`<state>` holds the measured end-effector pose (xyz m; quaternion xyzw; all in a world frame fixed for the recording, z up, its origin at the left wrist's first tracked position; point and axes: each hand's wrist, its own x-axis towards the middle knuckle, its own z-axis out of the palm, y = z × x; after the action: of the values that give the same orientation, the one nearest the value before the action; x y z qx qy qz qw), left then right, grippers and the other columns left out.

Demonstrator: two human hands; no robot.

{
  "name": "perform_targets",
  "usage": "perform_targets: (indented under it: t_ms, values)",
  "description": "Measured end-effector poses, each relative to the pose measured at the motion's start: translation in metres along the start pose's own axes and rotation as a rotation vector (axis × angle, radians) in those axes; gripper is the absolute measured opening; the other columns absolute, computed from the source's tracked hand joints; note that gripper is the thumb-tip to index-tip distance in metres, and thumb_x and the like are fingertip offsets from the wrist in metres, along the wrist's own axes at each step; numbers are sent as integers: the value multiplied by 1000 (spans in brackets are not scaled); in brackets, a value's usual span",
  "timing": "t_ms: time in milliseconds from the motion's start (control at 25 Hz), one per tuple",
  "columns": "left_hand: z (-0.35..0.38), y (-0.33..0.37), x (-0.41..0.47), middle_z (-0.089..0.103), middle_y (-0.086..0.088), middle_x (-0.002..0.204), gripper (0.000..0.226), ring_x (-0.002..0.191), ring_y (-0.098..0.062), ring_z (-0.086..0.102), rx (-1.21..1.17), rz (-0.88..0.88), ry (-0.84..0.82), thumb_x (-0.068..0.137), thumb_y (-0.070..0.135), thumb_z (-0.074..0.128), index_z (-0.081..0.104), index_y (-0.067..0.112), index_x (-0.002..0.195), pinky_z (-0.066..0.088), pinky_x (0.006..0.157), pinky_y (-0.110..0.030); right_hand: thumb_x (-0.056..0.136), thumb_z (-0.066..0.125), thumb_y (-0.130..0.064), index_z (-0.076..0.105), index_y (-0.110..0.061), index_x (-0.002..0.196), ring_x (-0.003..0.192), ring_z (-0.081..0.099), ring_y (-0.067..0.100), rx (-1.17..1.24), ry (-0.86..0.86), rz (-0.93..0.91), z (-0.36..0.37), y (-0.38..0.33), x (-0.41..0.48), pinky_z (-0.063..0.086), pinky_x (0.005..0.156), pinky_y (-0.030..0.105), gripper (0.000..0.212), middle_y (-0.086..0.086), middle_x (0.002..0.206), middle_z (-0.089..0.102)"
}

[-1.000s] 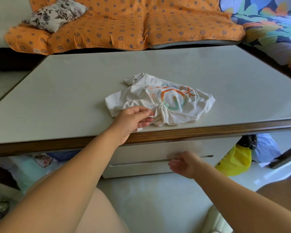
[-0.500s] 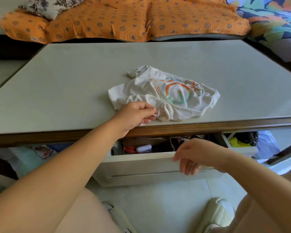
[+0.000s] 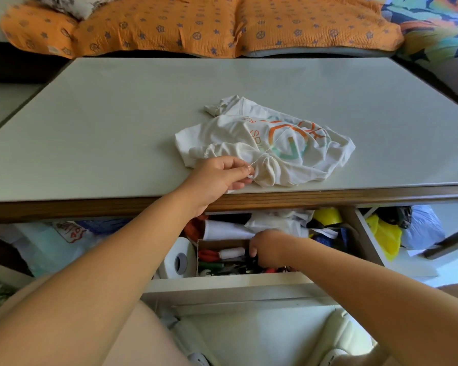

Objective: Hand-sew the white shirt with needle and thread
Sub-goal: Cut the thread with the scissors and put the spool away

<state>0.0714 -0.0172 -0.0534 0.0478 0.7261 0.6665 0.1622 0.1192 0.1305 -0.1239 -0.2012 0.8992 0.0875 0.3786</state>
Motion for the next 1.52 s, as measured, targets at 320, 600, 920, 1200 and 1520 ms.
perform_targets:
  t_ms: [320,600,920,1200,1520]
  values:
    - [-4,6,-4,72,-2,101,8,109,-23,68,-206,-52,-39,94,10,61,68,12,97,52,97,-30,95,51,-10,58,-7,121,110,60,28,-232,77,57,11,-10,2,47,88,35,26,12,123,61]
    - [-5,10,-4,74,-1,96,9,102,-21,69,-256,-71,-56,95,9,60,68,12,94,51,97,-31,94,53,-13,60,-7,115,90,58,24,-172,110,41,-9,-1,-24,43,73,30,23,10,109,62]
    - [-14,14,2,73,-10,109,8,101,-24,71,-422,-174,-73,94,13,58,66,12,97,52,97,-35,76,68,-48,57,-40,85,66,59,-6,511,543,-55,-58,59,-130,46,62,11,16,-25,76,63]
    - [-12,18,1,76,-5,92,9,81,-17,73,-452,-218,-36,92,15,60,69,14,92,53,96,-35,66,65,-62,53,-35,88,66,59,5,450,705,130,-65,69,-121,45,57,20,37,-15,78,62]
    - [-13,19,2,76,-6,99,9,97,-24,72,-416,-225,-60,92,16,60,68,15,95,51,98,-35,77,69,-53,56,-31,96,70,58,6,406,742,164,-72,64,-115,51,65,26,31,-18,81,59]
